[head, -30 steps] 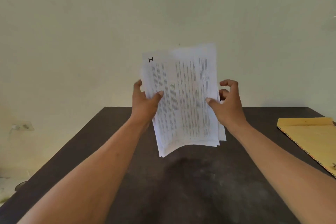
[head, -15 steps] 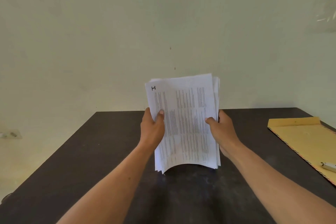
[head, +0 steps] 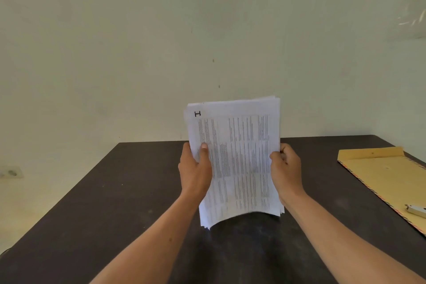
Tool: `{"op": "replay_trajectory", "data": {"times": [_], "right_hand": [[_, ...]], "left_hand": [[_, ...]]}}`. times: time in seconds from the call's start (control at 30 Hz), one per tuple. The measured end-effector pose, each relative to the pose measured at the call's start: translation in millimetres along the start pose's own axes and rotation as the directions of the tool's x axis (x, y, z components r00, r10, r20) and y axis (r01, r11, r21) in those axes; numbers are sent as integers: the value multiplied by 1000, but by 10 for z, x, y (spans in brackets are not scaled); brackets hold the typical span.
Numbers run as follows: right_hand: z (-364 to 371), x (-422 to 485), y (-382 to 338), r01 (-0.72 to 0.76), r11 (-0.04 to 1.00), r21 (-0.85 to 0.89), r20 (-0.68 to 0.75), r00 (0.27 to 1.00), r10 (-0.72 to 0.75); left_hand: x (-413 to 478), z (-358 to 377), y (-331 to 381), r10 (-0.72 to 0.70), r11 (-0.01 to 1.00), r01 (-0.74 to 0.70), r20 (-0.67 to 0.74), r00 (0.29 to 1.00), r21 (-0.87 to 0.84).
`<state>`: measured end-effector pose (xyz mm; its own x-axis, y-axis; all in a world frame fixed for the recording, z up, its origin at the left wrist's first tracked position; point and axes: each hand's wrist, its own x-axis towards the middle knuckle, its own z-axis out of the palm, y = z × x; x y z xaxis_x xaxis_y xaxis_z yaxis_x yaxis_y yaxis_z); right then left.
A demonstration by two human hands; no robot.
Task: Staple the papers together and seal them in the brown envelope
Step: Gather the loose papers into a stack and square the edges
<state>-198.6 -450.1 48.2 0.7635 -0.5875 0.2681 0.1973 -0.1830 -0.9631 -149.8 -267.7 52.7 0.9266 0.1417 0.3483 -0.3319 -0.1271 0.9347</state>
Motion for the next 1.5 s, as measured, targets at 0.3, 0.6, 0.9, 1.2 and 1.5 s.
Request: {"op": "replay_trajectory", "data": {"times": [0.3, 0.6, 0.9, 1.2, 1.5], "right_hand": [[77, -51, -14, -23, 998, 50, 10, 1000, 22], [104, -98, 59, -50, 999, -9, 63, 997, 50], [26, 32, 5, 78, 977, -201, -66, 994, -93], [162, 374, -1151, 750, 241, -616, 460, 591, -663], [373, 396, -1308, 821, 406, -401, 641, 568, -516]], "left_hand": [[-65, 41, 47, 52, 998, -53, -84, 995, -16], [-122, 79, -16, 69, 998, -69, -60, 996, 9], [-105, 75, -6, 48, 999, -48, 19, 999, 17], [-95, 38, 112, 272, 957, -279, 93, 958, 82], [-45, 13, 474, 293, 956, -293, 40, 955, -5]]}}
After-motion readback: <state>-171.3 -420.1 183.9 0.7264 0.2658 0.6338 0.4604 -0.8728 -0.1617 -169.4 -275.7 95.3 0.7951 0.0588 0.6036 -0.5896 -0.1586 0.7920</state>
